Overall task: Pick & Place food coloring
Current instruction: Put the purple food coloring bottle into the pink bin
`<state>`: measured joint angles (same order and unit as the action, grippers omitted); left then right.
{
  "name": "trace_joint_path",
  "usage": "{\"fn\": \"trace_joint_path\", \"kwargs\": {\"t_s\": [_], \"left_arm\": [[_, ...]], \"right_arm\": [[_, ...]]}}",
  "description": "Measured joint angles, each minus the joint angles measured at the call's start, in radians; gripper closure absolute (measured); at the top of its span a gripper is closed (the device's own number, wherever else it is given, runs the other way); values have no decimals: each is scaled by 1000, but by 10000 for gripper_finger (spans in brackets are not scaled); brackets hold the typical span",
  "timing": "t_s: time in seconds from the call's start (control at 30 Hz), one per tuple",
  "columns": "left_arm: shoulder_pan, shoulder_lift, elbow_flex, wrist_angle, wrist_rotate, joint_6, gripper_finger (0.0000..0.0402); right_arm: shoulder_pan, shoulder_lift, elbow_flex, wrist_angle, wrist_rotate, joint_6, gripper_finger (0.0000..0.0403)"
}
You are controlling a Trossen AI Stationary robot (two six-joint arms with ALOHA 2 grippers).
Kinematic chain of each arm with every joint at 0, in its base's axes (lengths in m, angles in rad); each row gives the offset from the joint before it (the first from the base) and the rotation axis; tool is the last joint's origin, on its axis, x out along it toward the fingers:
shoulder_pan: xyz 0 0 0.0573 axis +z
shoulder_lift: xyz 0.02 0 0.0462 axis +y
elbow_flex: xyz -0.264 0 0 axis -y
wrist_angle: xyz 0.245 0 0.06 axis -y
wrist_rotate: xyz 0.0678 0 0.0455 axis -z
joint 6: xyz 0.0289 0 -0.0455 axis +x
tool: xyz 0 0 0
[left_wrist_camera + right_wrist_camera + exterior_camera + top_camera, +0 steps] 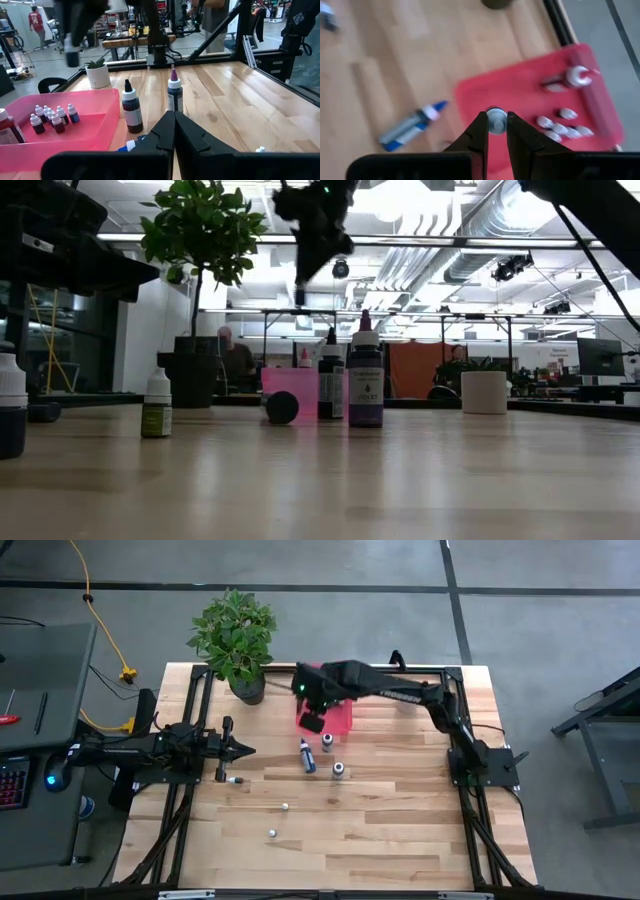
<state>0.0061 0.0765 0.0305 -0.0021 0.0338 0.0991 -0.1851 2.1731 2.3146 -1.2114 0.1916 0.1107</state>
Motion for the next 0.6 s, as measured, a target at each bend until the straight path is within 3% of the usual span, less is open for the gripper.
{"fn": "trace_joint_path", "kwargs": {"t_s": [0.6], "left_arm": [[0, 0, 0, 0, 0, 0, 401]], "right_arm": [[-247, 49, -1, -47, -25, -20, 365]]}}
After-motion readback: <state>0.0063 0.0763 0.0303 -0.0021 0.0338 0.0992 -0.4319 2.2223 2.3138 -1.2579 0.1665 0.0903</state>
